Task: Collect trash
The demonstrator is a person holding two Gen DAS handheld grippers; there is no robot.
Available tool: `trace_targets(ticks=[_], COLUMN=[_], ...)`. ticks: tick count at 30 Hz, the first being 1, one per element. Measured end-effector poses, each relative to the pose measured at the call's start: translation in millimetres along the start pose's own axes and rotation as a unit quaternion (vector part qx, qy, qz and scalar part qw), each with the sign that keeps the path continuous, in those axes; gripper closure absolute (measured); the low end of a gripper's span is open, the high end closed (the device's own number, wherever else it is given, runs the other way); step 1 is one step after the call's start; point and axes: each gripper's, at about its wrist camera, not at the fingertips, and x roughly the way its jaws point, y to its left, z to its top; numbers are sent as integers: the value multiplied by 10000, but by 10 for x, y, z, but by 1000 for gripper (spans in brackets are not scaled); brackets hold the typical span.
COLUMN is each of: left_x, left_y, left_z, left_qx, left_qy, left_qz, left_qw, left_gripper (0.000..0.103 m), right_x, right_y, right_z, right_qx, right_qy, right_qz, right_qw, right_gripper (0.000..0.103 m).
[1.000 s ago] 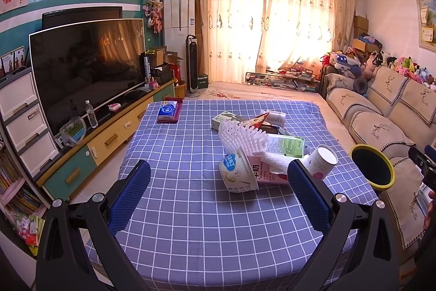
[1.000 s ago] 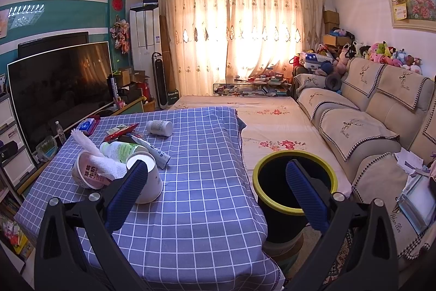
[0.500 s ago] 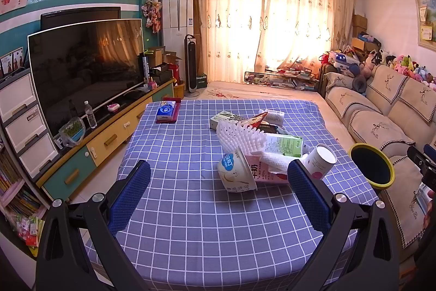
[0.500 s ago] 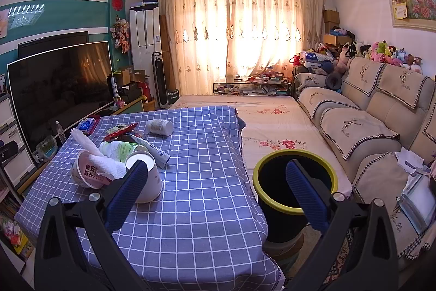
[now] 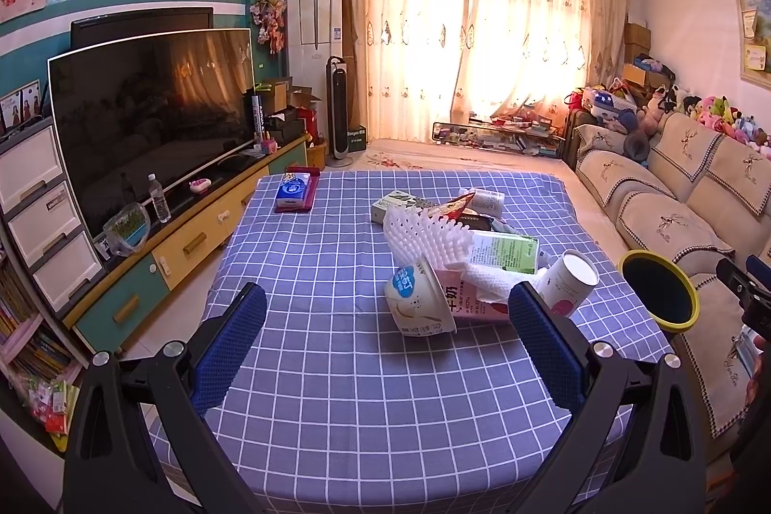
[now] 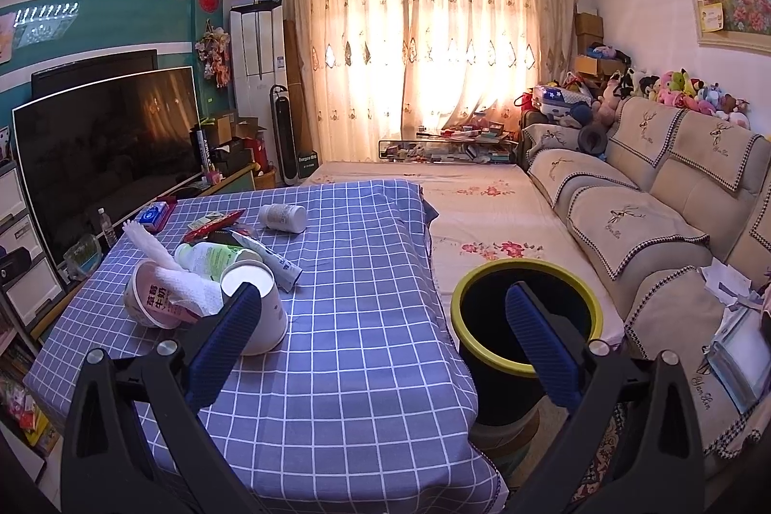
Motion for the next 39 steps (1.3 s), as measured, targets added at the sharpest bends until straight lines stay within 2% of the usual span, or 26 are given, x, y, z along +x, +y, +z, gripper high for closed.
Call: trace_targets(ticks=[3,9,12,17,19,23,26,28,30,33,39], left_x=[43,145,216,372,441,570,651,701,741,794,873], left_y=[5,32,60,118,145,191,222,241,256,271,271], left_z=[-9,-34,-59,-99,-110,-136,-157,-169,-182,-190,-200], left_qx=[-1,-21,-53,-134,-168,-240,-279,-290,-297,-319,-311], left_qy=[34,113,171,294,345,446,493,515,532,558,593], left_qz=[3,19,17,-3,-14,-26,-26,-2,21,0,-32], left_qw=[10000,9999,9998,9995,9993,9987,9984,9982,9981,9979,9977], left_gripper=[4,4,4,4,4,4,4,4,4,4,4], right_x=[101,236,342,729,933,1206,1367,1475,1543,1621,1541], right_y=[12,203,341,518,621,814,914,946,932,895,751], right_z=[12,68,109,122,96,48,22,-1,-6,-22,36], right_qx=[59,-58,-140,-53,-42,-54,-66,-40,38,157,277], right_qy=[180,130,190,801,1118,1444,1646,1731,1776,1824,1644], right_qz=[169,552,915,1690,1839,1950,1861,1796,1741,1734,1817], right_qw=[9997,9984,9955,9823,9766,9701,9686,9684,9686,9677,9691], right_gripper=[6,6,6,8,21,24,25,30,34,46,47])
